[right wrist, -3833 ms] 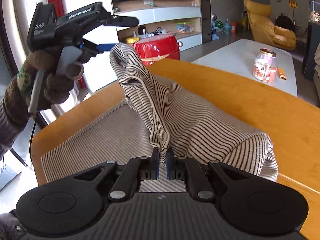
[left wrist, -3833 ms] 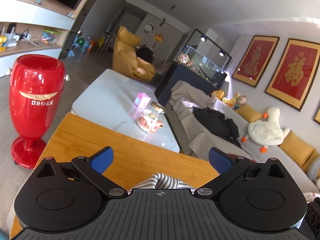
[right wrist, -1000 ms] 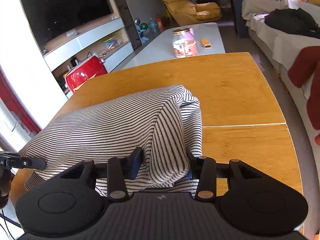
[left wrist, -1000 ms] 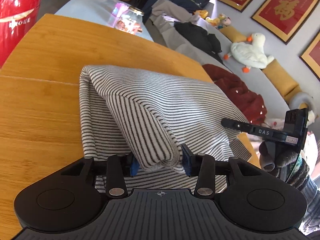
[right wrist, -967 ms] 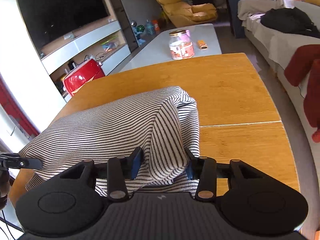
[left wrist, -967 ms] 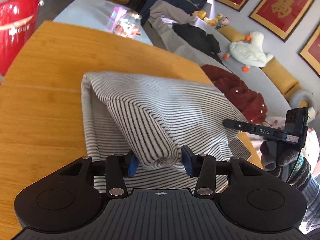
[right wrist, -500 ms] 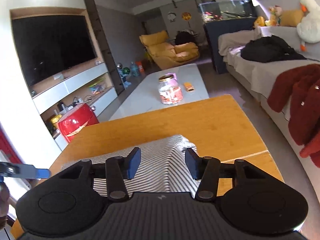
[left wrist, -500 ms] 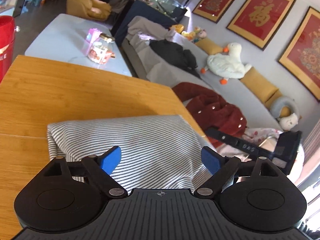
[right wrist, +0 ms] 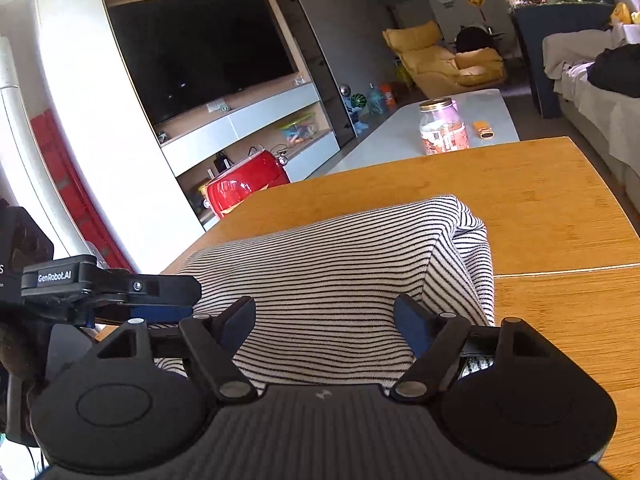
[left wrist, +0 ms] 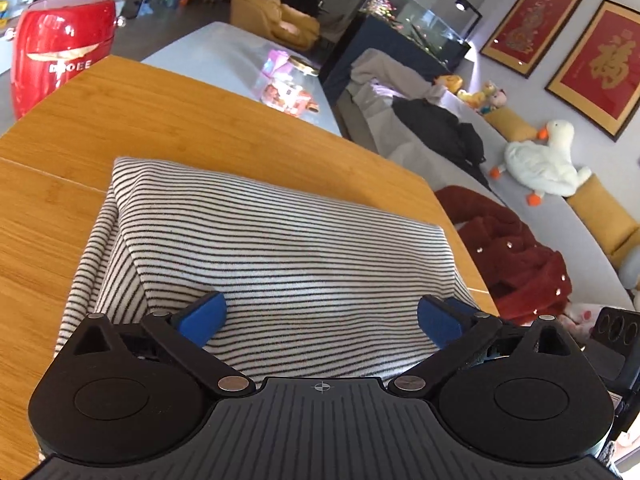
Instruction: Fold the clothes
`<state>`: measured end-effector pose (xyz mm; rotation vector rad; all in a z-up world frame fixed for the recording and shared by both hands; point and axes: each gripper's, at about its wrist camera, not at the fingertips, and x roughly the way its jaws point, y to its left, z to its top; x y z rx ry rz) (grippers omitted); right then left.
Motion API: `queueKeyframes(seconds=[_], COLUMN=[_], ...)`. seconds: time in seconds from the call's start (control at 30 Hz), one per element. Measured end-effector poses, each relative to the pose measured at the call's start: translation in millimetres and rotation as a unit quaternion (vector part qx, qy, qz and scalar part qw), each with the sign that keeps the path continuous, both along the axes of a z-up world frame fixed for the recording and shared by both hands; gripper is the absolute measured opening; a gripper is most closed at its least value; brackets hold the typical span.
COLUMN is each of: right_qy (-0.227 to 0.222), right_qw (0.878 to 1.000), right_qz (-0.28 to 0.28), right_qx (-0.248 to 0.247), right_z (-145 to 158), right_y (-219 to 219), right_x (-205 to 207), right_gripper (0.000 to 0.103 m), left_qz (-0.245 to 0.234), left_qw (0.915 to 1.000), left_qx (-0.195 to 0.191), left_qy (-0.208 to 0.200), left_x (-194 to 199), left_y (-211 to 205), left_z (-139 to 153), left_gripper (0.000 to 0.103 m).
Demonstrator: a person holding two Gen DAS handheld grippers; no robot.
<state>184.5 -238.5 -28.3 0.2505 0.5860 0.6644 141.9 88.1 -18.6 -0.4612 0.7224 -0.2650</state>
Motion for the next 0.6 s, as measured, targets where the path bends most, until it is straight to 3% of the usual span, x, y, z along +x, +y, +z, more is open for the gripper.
queueKeyframes(seconds=[0.13, 0.33, 0.6], right_qy=[0.003, -0.005, -0.007], right_qw=[0.999, 0.999, 0.998], right_qz=[-0.007, -0.016, -0.004], right_qx=[0.034, 0.040, 0.059], right_z=[-2.3, -2.7, -3.5], right_y=[-4.3, 2.6, -1.1], right_x=[0.1, -4.4, -5.9], right_gripper=[0.086, 0.095, 0.101], left_qz=[-0.001, -0.008, 0.011], left_qw=[0.9995, 0.9916, 0.9914], left_qx=[0.022, 0.100, 0.096], left_qy=[-0.022, -0.081, -0.089], left_x=[-6.5, -24.2, -28.0], left_y=[-8.5, -28.3, -29.3], left_z=[-1.0, -8.8, -6.8], left_gripper=[0.103, 0.103, 0.103])
